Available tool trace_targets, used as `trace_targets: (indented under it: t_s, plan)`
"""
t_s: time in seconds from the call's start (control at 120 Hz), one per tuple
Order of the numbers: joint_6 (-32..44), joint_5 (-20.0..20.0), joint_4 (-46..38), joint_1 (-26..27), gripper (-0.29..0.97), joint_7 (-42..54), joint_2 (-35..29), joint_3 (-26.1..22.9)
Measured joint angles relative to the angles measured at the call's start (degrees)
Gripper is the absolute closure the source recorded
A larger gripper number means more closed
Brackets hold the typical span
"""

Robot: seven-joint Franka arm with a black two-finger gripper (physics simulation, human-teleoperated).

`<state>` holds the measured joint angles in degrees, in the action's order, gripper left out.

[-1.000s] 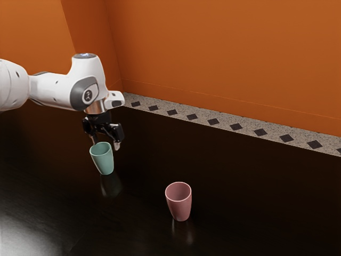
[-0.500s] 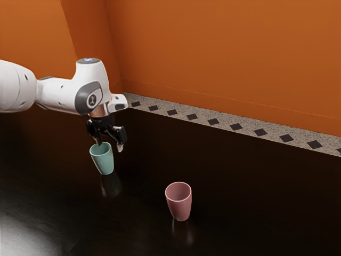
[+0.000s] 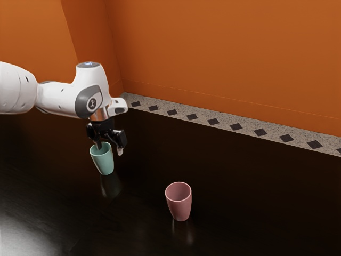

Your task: Place the left cup onto the right cup

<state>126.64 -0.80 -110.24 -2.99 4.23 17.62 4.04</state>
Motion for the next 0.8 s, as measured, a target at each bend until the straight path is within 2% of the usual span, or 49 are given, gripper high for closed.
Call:
trace_targets:
  t_s: [0.467,0.533,0.708,0.8]
  plan:
    - [0.08,-1.42,-1.66,0.0,0.01,0.06,0.43,0.0]
    - [0.08,-1.41,-1.64,0.02,0.11,0.11,0.44,0.0]
    - [0.03,-1.09,-1.58,0.09,0.48,0.09,0.36,0.05]
    - [-0.01,-0.63,-1.51,0.09,0.61,0.12,0.35,0.08]
